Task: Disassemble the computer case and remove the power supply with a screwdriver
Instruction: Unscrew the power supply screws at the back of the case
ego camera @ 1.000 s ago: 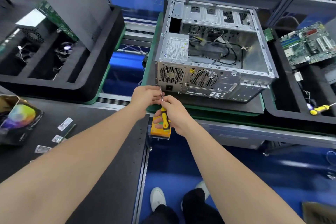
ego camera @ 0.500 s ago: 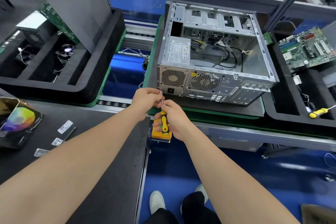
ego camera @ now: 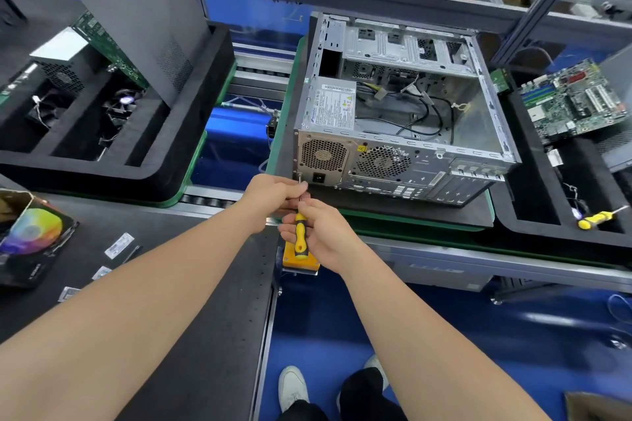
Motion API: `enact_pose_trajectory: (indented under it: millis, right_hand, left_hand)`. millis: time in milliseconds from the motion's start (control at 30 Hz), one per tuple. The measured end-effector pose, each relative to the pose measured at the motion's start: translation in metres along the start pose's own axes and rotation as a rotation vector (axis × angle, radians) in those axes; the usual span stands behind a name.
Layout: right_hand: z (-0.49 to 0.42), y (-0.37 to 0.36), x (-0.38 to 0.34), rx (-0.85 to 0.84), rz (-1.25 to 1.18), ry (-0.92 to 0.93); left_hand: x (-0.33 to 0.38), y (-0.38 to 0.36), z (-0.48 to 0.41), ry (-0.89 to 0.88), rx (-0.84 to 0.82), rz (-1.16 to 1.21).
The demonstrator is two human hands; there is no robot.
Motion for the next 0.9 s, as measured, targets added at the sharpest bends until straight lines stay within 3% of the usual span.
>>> enact_pose_trajectory:
  millis: [100, 233, 533, 667, 800, 900]
  right_hand:
    - [0.004, -0.005, 0.010, -0.117, -0.135, -0.132]
    - [0.009, -0.007, 0.008, -0.267, 0.030, -0.151]
    - [0.001, -0.004, 0.005, -0.219, 0.170, -0.054]
    - [0.001, -0.003, -0.008, -0.107, 0.375, -0.016]
    - [-0.002, -0.001, -0.009, 0.067, 0.432, -0.032]
    - [-0.005, 0.006, -0.015, 0.227, 0.666, 0.093]
  left_hand:
    - [0.003, 0.000, -0.002, 0.013, 0.005, 0.007]
    - [0.004, -0.001, -0.002, 0.039, 0.021, 0.000]
    - [0.003, -0.003, 0.001, 0.103, 0.030, 0.052]
    - [0.001, -0.006, 0.000, 0.143, 0.024, 0.046]
    - [0.004, -0.005, 0.003, 0.167, 0.054, 0.029]
    - [0.001, -0.006, 0.006, 0.184, 0.053, 0.087]
Point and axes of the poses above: each hand's wrist, its own z-axis away from the middle knuckle, its own y-axis out of the back of the hand, x = y × z, the point moved 10 cm from there along -z, towards the middle knuckle, and after that the axes turned 3 degrees about z, right-handed, at the moved point
